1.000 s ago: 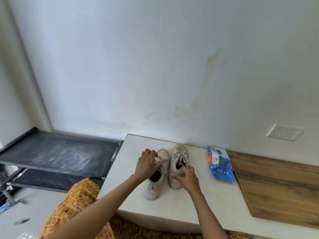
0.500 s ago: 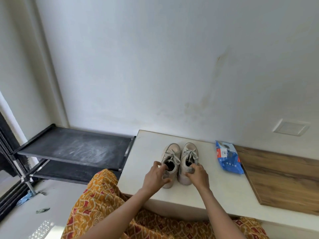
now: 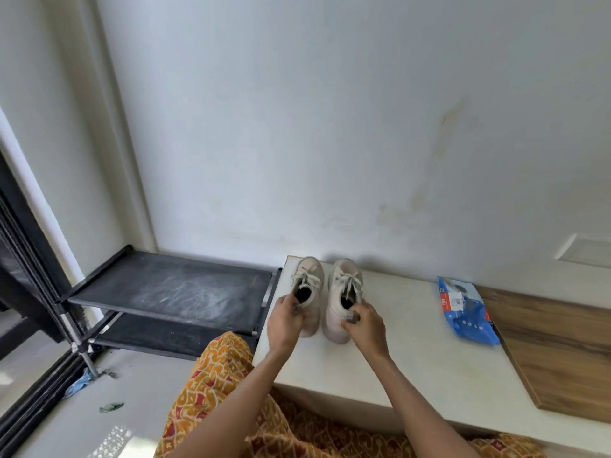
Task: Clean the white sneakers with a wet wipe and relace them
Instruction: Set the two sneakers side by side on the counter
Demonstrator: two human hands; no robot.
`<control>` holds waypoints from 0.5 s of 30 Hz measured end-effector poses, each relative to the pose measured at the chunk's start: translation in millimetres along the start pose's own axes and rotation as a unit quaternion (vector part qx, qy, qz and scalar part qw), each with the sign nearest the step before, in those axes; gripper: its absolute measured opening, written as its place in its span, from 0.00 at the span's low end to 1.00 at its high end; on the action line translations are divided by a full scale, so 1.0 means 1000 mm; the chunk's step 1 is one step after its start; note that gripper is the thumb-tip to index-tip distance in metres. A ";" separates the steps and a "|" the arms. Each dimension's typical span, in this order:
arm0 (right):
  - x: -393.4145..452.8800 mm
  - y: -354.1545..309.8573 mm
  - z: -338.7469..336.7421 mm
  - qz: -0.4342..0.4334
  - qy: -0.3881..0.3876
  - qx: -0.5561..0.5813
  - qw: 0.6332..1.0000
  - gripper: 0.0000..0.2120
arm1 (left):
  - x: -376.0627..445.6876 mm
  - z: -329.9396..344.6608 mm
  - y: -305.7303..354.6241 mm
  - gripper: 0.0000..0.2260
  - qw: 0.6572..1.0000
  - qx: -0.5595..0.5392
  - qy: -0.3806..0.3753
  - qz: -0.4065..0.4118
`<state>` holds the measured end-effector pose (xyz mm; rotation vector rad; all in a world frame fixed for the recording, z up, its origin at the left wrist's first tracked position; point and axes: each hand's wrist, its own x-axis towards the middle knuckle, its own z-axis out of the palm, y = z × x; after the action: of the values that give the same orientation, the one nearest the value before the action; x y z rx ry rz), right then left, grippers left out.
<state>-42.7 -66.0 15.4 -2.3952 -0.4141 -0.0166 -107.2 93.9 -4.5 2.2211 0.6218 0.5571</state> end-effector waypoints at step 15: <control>0.051 -0.193 0.200 -0.070 -0.106 -0.014 0.992 0.08 | 0.102 -0.151 -0.191 0.05 0.983 0.042 0.128 -0.125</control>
<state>-71.9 214.6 -6.2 -2.3998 -0.6852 0.1704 -160.7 350.8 -35.0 2.1219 1.0586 0.7002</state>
